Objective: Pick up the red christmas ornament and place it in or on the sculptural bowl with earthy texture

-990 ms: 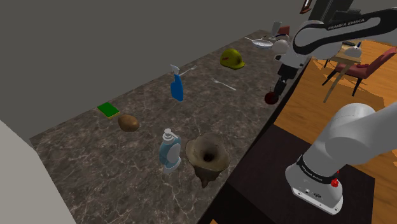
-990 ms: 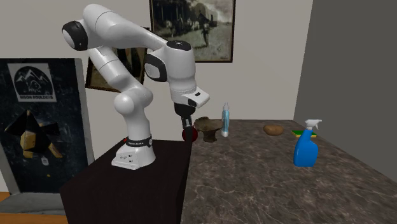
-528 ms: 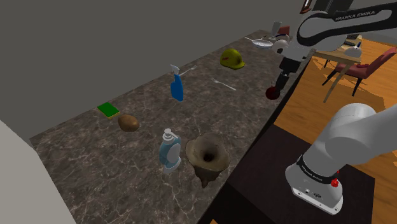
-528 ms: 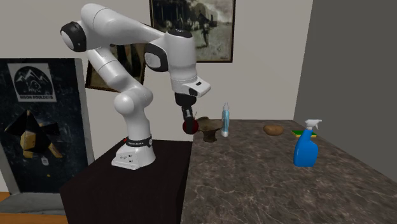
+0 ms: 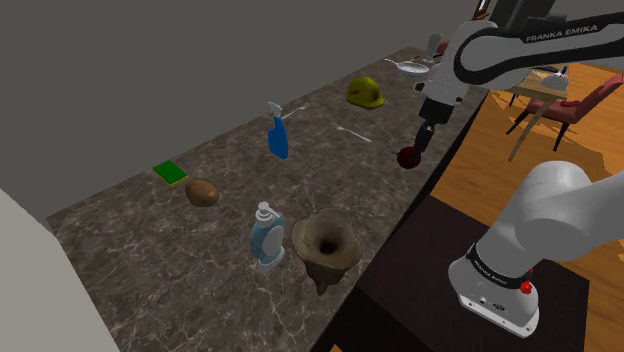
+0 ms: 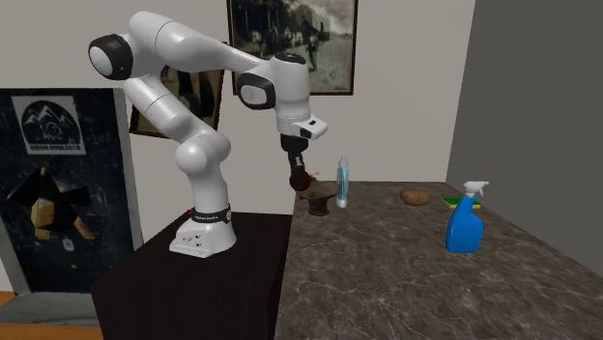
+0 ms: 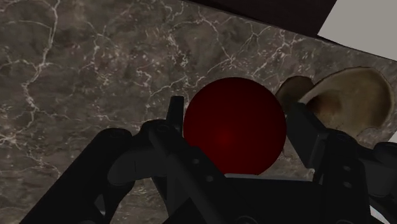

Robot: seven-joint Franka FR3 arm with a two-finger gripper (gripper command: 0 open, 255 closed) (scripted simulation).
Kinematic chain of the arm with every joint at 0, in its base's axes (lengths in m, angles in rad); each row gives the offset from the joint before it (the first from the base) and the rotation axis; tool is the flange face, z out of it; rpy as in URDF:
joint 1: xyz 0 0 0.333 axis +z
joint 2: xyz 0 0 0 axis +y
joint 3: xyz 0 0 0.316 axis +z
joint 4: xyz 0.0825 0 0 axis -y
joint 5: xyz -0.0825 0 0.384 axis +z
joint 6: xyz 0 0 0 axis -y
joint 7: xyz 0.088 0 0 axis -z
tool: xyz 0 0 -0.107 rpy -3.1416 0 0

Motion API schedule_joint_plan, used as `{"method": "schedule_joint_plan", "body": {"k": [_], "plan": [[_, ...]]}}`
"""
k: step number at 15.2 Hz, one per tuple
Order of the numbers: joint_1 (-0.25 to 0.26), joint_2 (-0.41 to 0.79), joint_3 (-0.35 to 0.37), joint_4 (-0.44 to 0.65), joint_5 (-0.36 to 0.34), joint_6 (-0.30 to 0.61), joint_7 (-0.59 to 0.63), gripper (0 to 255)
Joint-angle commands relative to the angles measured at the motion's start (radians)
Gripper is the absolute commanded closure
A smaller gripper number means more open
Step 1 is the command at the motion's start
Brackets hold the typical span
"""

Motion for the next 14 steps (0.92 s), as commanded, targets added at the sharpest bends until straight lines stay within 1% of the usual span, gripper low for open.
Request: {"method": "schedule_joint_plan", "body": {"k": [1, 7, 14], "plan": [[0.028, -0.009, 0.043, -0.024, 0.033, 0.026, 0.048, 255], [0.14, 0.01, 0.175, -0.051, 0.148, 0.115, 0.19, 255], [0.277, 0.115, 0.317, -0.016, 0.278, 0.235, 0.338, 255]]}}
